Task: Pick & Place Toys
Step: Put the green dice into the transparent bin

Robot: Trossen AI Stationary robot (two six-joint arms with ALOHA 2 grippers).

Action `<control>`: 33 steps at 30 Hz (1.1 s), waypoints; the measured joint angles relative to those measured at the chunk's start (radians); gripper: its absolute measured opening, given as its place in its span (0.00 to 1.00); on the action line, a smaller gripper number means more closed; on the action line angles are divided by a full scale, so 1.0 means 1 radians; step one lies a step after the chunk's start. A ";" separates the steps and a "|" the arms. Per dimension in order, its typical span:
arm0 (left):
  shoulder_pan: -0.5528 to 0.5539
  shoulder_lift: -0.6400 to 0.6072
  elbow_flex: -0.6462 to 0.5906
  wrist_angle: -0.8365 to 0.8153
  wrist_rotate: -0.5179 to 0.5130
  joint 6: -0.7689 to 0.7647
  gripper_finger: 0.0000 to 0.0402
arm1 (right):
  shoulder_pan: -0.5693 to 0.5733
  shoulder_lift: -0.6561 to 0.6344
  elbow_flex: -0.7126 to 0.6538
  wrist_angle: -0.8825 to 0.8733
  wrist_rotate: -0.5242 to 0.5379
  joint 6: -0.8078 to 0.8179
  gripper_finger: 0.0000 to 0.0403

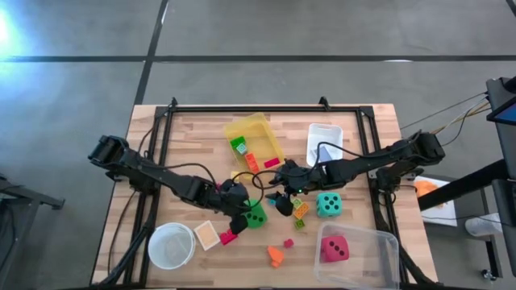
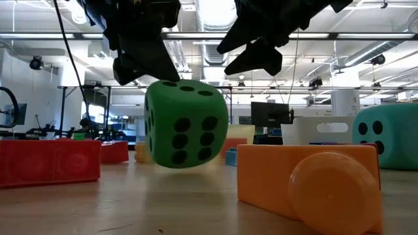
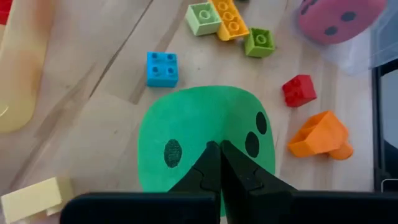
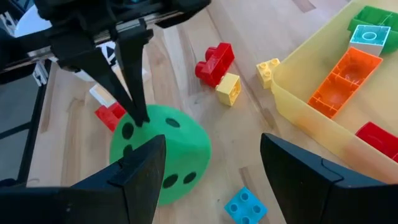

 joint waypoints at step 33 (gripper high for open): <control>-0.057 0.029 0.000 0.048 0.044 -0.019 0.02 | 0.000 0.000 0.000 -0.001 -0.009 -0.001 0.63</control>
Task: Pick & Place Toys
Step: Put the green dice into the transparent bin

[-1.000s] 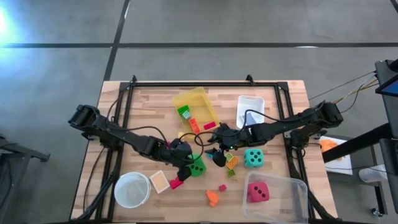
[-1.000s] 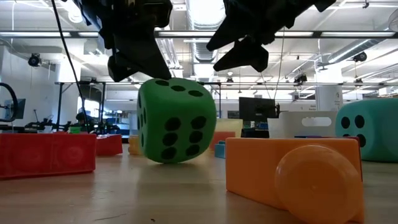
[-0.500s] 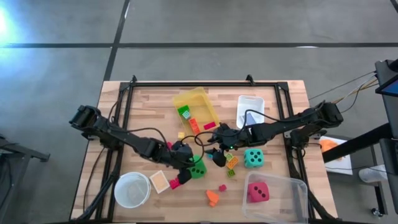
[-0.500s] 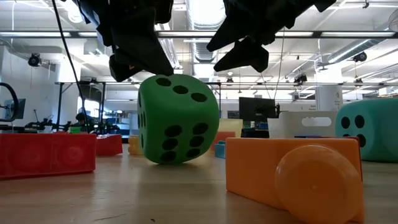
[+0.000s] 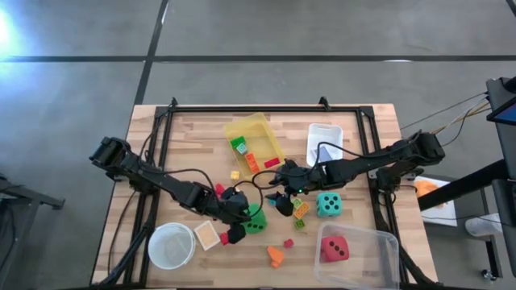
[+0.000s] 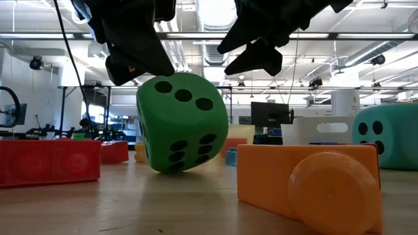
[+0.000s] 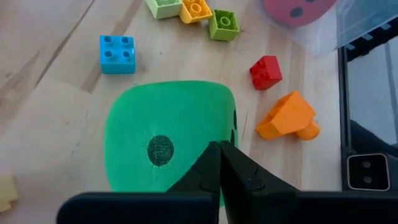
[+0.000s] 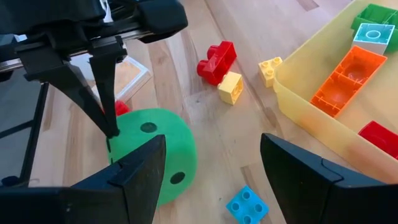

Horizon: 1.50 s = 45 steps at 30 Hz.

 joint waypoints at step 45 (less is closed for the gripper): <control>-0.015 0.026 -0.001 0.113 0.081 0.056 0.64 | 0.000 0.000 0.000 -0.006 -0.060 0.053 0.63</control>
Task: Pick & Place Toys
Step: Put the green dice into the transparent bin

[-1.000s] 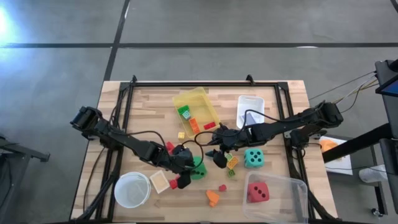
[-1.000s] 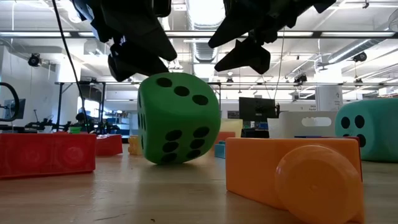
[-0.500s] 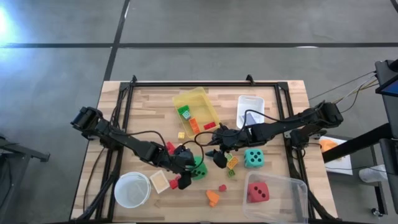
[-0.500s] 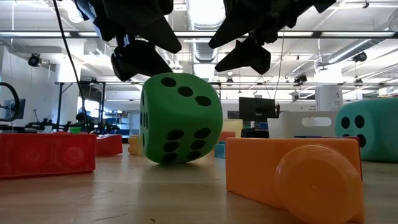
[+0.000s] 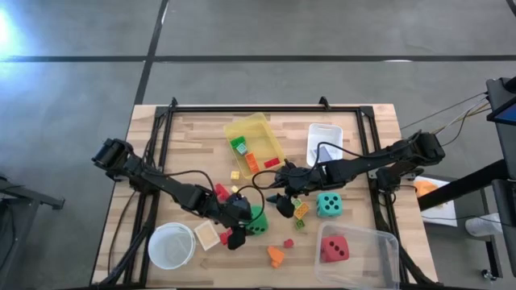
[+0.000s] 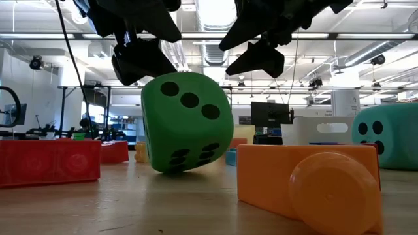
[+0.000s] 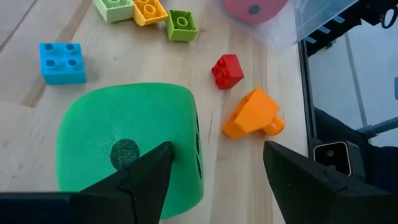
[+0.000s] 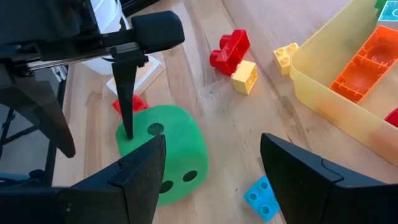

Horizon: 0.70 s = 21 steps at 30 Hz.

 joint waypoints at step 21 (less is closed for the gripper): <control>-0.007 0.048 0.000 0.090 0.022 -0.016 0.64 | 0.000 0.000 0.000 0.000 0.000 0.000 0.63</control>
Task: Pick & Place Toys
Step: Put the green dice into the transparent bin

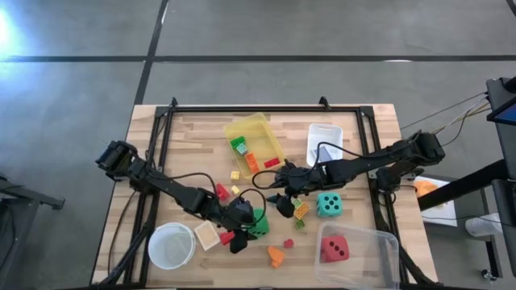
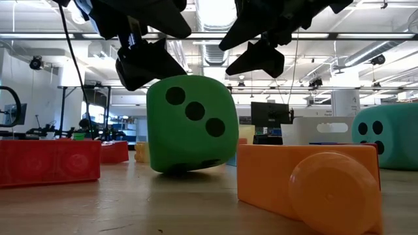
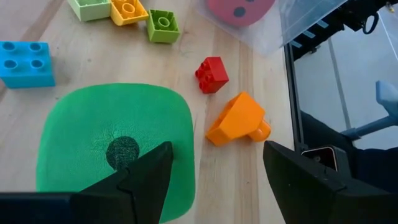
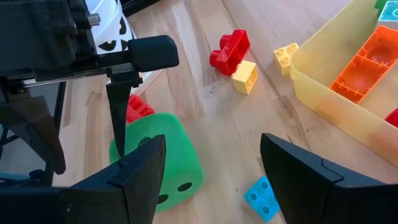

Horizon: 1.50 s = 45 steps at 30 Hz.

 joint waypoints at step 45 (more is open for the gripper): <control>-0.027 -0.084 0.000 -0.043 -0.030 0.080 0.64 | 0.016 0.047 -0.002 0.061 0.007 -0.313 0.63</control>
